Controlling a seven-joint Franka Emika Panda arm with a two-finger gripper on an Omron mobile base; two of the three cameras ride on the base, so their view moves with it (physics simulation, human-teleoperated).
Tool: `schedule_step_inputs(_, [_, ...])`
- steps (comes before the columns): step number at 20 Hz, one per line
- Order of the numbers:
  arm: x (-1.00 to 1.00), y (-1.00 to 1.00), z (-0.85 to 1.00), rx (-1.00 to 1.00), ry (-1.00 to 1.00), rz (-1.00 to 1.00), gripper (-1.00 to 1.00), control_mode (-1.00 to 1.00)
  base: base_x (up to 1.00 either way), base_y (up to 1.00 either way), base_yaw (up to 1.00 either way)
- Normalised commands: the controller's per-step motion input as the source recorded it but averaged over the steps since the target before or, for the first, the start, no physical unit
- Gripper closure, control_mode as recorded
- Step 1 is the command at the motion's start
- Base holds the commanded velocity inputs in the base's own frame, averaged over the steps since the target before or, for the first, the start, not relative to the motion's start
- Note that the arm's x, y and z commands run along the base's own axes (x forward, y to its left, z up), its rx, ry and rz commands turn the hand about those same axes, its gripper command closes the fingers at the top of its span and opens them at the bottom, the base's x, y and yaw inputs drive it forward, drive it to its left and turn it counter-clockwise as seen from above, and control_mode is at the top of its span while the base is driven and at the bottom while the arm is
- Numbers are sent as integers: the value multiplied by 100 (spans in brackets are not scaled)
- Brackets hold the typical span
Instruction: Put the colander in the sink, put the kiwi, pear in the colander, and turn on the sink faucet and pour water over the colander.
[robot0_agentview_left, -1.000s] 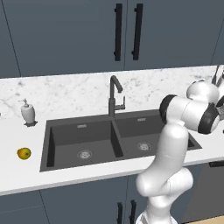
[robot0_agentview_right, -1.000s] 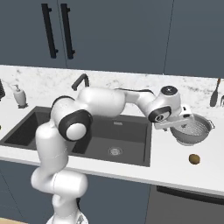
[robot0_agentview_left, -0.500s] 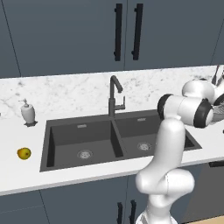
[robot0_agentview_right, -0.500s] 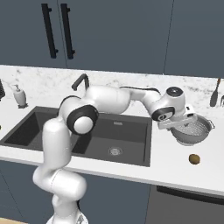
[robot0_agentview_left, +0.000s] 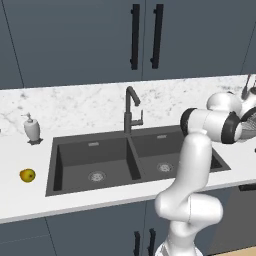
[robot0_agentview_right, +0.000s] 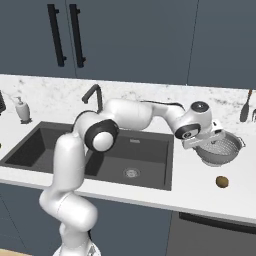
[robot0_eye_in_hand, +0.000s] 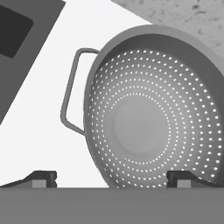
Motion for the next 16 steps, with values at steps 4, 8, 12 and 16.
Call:
schedule_step_inputs(4, [2, -3, -24, -5, 0, 1, -100, -100, 0, 0, 0])
schedule_step_inputs(8, [0, 0, -26, -3, 0, 1, -100, -100, 0, 0, 0])
schedule_step_inputs(12, [0, 0, -29, -3, 0, 1, -100, -100, 0, 0, 0])
schedule_step_inputs(16, [1, 0, -29, 0, 1, 2, -100, -100, 0, 0, 0])
